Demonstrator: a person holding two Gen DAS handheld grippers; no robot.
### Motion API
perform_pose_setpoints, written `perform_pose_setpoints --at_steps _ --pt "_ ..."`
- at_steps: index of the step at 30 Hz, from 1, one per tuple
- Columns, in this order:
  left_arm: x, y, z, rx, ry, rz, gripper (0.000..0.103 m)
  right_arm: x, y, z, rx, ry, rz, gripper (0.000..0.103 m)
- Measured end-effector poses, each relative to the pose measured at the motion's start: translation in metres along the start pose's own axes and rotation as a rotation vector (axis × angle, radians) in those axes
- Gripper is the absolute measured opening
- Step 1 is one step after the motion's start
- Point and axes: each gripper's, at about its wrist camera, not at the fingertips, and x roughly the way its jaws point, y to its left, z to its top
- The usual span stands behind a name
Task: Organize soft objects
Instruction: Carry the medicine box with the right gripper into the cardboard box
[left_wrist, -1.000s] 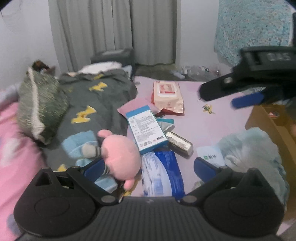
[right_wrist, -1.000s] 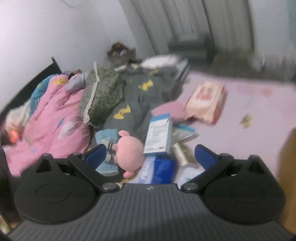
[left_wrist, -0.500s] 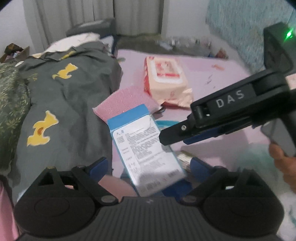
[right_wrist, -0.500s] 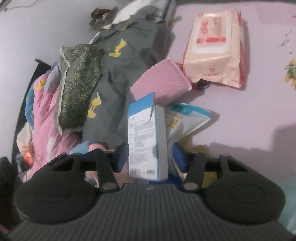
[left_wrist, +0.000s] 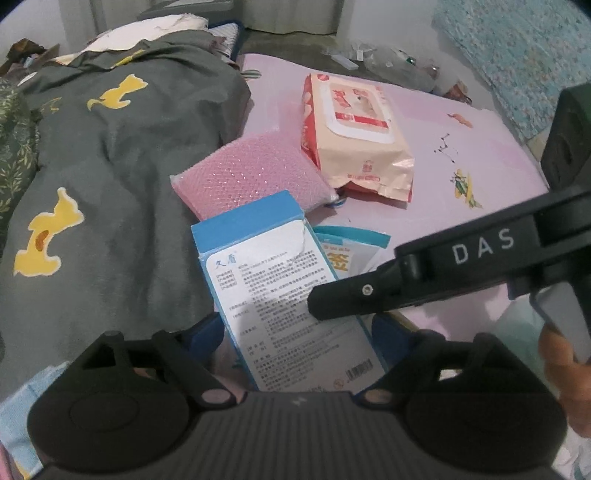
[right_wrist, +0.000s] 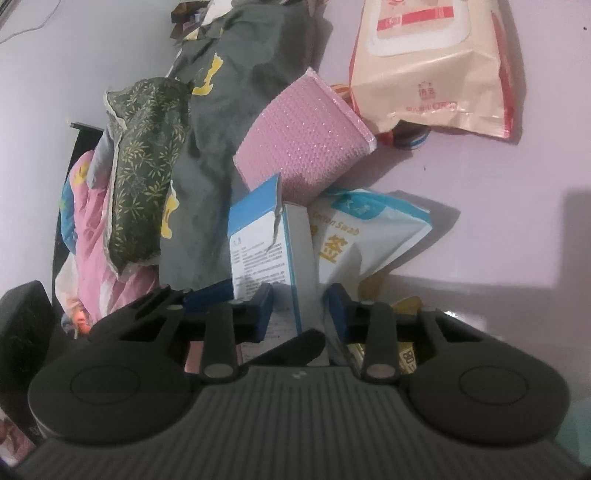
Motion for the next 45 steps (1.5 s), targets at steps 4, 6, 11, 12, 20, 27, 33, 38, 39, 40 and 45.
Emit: perform_pose_setpoints --at_steps 4,6,11,12,20,27,33,38,39,40,45 --pt "-0.019 -0.003 0.004 0.0 -0.037 0.013 0.084 -0.01 0.007 0.0 -0.006 -0.011 0.025 0.029" --pt "-0.033 -0.006 0.005 -0.004 -0.068 0.025 0.083 -0.018 0.013 -0.001 -0.011 -0.02 0.047 0.027" --pt "-0.074 -0.019 0.005 -0.005 -0.137 0.055 0.081 -0.046 0.032 -0.006 -0.039 -0.058 0.101 0.027" --pt "-0.083 -0.023 0.004 -0.002 -0.152 0.06 0.081 -0.053 0.035 -0.008 -0.044 -0.066 0.111 0.027" --pt "-0.145 -0.099 -0.011 0.069 -0.236 0.06 0.081 -0.144 0.035 -0.053 -0.047 -0.164 0.181 0.027" --pt "-0.167 -0.21 -0.025 0.233 -0.276 -0.029 0.082 -0.256 -0.011 -0.116 0.01 -0.323 0.171 0.027" --pt "-0.154 -0.315 -0.032 0.392 -0.239 -0.162 0.082 -0.354 -0.083 -0.176 0.135 -0.471 0.112 0.028" --pt "-0.12 -0.39 -0.032 0.478 -0.146 -0.225 0.082 -0.405 -0.15 -0.215 0.263 -0.541 0.053 0.029" --pt "-0.111 -0.402 -0.031 0.491 -0.127 -0.224 0.082 -0.41 -0.161 -0.218 0.285 -0.547 0.045 0.03" --pt "-0.1 -0.411 -0.03 0.506 -0.114 -0.219 0.082 -0.414 -0.173 -0.221 0.308 -0.552 0.037 0.03" --pt "-0.054 -0.433 -0.026 0.525 -0.064 -0.177 0.083 -0.41 -0.226 -0.219 0.395 -0.551 0.035 0.029"
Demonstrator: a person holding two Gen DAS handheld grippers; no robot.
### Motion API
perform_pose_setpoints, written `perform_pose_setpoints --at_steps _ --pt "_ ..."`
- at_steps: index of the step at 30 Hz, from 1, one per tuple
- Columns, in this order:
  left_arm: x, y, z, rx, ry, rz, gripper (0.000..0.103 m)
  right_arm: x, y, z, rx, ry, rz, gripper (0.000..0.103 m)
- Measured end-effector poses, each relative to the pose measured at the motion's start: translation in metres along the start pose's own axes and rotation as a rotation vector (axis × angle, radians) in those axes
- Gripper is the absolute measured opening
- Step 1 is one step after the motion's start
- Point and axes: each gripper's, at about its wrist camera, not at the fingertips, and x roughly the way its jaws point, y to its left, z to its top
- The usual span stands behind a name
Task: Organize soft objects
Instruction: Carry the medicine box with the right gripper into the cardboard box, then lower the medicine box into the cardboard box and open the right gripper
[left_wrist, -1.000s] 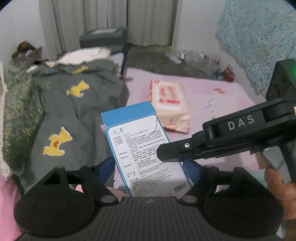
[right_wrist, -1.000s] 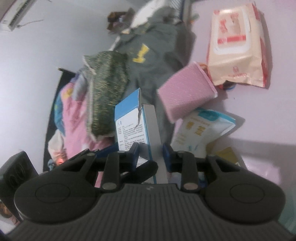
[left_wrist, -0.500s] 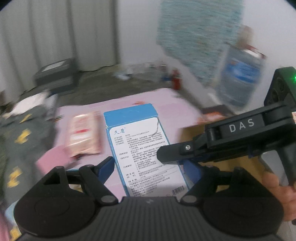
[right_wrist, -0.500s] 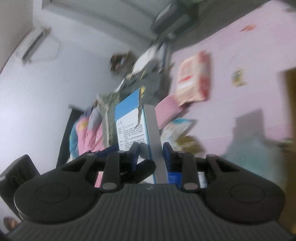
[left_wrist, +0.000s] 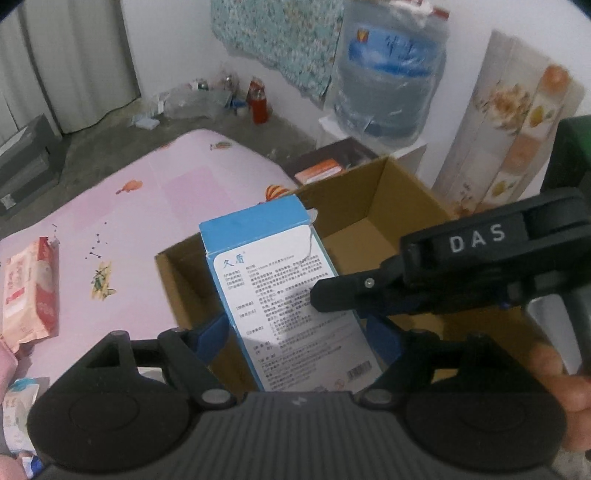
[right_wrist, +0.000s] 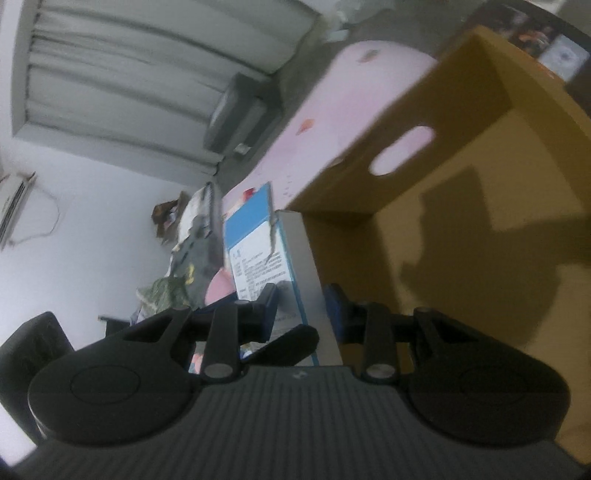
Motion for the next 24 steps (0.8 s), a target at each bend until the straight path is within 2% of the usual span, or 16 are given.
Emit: perform_pose_setpoints --at_steps 4,7,11,15,18,22,24 --pt "0.028 0.004 -0.001 -0.002 0.029 0.046 0.088 0.035 -0.029 0.012 0.041 0.023 -0.041 0.029" --pt "0.027 0.007 -0.004 -0.005 0.025 0.062 0.088 0.055 -0.049 0.016 0.079 0.037 -0.083 0.029" --pt "-0.001 0.021 -0.008 -0.027 -0.007 0.029 0.088 0.065 -0.059 0.009 0.078 0.052 -0.127 0.029" --pt "-0.039 0.038 -0.018 -0.026 -0.074 0.058 0.091 0.078 -0.053 0.009 0.019 0.066 -0.189 0.029" --pt "-0.061 0.056 -0.032 -0.063 -0.105 0.073 0.092 0.096 -0.054 0.005 0.001 0.098 -0.243 0.029" --pt "-0.077 0.085 -0.06 -0.135 -0.112 0.101 0.092 0.129 -0.058 0.0 -0.014 0.127 -0.304 0.024" --pt "-0.081 0.098 -0.075 -0.161 -0.111 0.124 0.092 0.137 -0.055 0.001 -0.037 0.119 -0.294 0.024"
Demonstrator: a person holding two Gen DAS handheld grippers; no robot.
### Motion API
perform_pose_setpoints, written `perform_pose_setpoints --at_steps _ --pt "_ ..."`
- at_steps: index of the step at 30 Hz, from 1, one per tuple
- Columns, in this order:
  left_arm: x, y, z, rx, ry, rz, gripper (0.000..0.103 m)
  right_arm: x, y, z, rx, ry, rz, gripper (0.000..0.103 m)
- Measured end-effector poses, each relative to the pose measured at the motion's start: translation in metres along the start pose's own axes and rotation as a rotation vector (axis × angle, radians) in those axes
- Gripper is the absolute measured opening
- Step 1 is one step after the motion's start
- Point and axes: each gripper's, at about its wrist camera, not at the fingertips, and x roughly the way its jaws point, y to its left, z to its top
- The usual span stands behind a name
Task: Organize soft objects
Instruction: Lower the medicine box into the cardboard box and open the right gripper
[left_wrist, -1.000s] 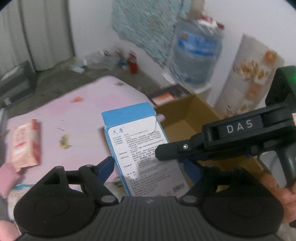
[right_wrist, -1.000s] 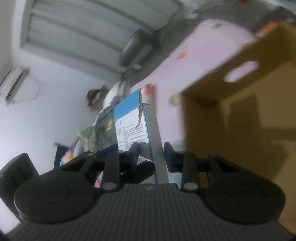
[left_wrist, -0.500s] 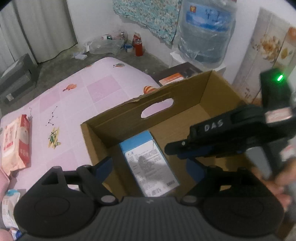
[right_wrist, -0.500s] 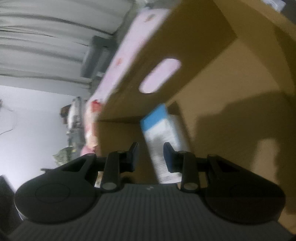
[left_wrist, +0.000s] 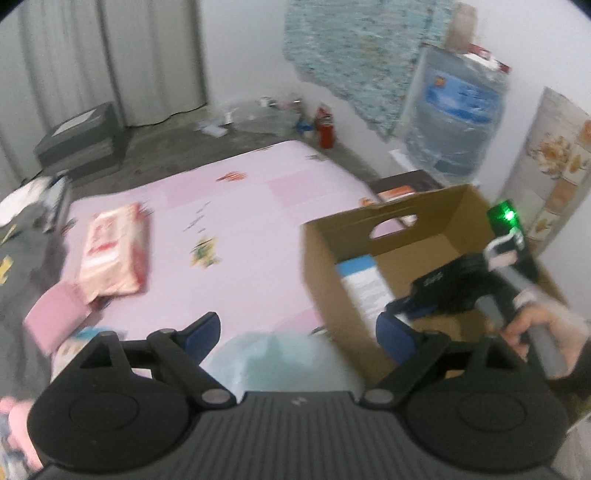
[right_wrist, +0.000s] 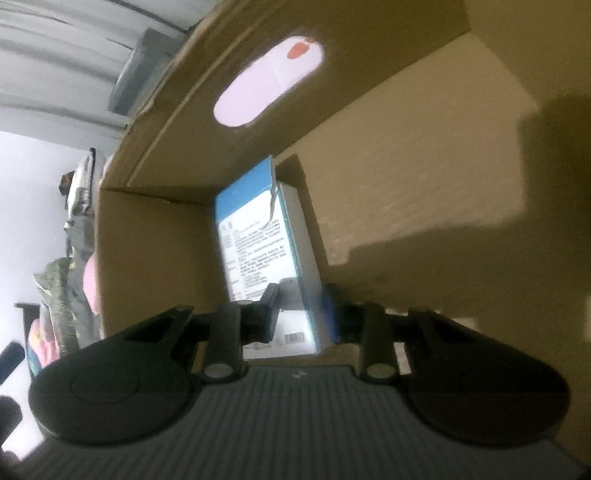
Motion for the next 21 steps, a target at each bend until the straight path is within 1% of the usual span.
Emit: perform_pose_setpoints --at_steps 2,7,13,15,17,19,21 --pt "-0.002 0.013 -0.011 -0.025 0.003 0.023 0.092 0.005 0.007 0.002 -0.025 -0.011 -0.001 0.022" --pt "-0.006 0.042 -0.036 -0.087 0.012 0.043 0.092 0.012 0.018 0.0 -0.068 -0.006 -0.007 0.022" --pt "-0.015 0.065 -0.064 -0.15 -0.024 0.058 0.092 0.003 0.021 0.003 -0.084 -0.015 -0.031 0.024" --pt "-0.019 0.069 -0.073 -0.156 -0.048 0.067 0.092 -0.006 0.019 0.007 -0.084 -0.025 -0.049 0.029" --pt "-0.025 0.076 -0.083 -0.164 -0.077 0.088 0.092 -0.015 0.021 0.008 -0.087 -0.05 -0.058 0.032" --pt "-0.031 0.082 -0.091 -0.178 -0.095 0.099 0.092 -0.026 0.026 0.006 -0.097 -0.077 -0.058 0.035" --pt "-0.037 0.09 -0.101 -0.203 -0.105 0.102 0.092 -0.042 0.036 0.002 -0.119 -0.109 -0.058 0.04"
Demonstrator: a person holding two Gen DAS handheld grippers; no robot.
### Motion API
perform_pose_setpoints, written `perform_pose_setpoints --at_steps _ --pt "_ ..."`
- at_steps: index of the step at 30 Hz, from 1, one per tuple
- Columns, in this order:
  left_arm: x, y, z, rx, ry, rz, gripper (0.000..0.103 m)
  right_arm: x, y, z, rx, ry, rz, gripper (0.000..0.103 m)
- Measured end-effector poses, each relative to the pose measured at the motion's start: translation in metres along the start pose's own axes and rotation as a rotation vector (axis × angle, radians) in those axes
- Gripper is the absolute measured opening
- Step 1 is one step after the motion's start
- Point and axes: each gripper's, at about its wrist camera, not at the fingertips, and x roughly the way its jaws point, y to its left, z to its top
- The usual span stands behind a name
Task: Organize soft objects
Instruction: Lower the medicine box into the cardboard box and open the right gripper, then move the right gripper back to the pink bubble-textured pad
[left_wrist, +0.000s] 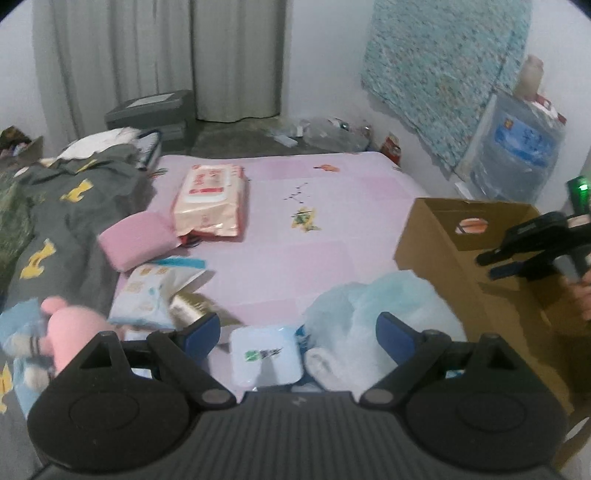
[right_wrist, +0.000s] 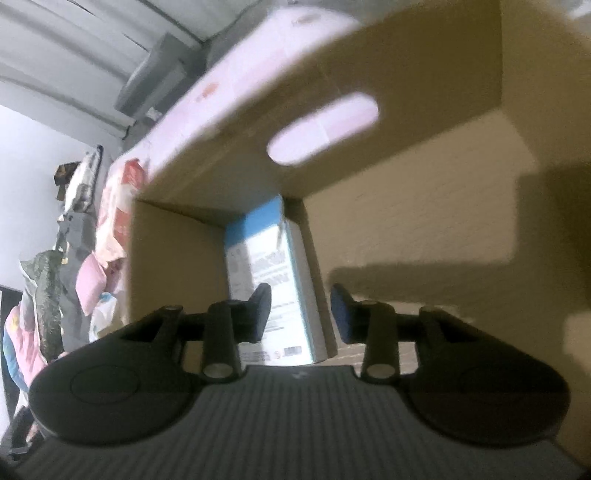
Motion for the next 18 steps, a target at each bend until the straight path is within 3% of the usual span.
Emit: perform_pose_setpoints --at_steps 4,9,14,18 --pt "-0.01 0.024 -0.012 -0.052 -0.009 0.013 0.093 -0.038 0.028 -0.004 -0.085 -0.069 0.01 0.043" --pt "-0.023 0.05 -0.021 -0.114 -0.028 0.038 0.096 -0.071 0.074 -0.012 -0.176 -0.098 0.092 0.053" --pt "-0.041 0.072 -0.024 -0.154 -0.059 0.098 0.099 -0.077 0.133 -0.02 -0.248 -0.051 0.207 0.07" --pt "-0.054 0.092 -0.026 -0.186 -0.086 0.128 0.099 -0.061 0.186 -0.029 -0.288 0.024 0.288 0.073"
